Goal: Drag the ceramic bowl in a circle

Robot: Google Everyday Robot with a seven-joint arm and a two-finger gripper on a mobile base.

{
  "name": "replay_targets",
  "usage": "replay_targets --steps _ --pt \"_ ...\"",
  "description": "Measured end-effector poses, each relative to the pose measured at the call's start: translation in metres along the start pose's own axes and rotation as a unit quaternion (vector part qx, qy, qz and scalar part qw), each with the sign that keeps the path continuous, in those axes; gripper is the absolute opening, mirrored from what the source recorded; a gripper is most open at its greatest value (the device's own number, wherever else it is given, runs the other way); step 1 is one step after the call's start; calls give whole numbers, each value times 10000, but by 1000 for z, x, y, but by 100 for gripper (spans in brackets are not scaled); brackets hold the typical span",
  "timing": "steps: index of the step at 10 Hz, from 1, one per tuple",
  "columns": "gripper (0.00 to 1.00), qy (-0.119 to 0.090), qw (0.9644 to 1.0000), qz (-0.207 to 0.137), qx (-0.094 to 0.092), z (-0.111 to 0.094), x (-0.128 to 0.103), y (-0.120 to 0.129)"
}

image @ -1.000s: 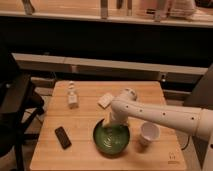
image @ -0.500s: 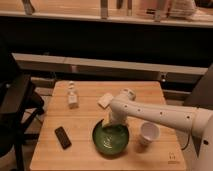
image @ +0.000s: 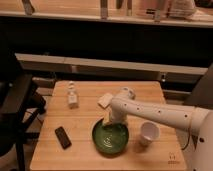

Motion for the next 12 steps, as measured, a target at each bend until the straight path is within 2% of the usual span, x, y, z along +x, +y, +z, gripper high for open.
replay_targets --steps 1,2,3,5,7,10,12 --pt "67 2 10000 -5 -2 1 2 0" --pt "75 -2 10000 -7 -5 2 3 0" --pt "75 -5 10000 -11 -8 2 3 0" --pt "62 -2 10000 -19 -16 2 3 0" --pt "42 19 10000 -19 -8 5 12 -3" --pt "11 13 10000 -25 -9 2 10 -2" --pt "0 18 10000 -41 -4 0 12 -5"
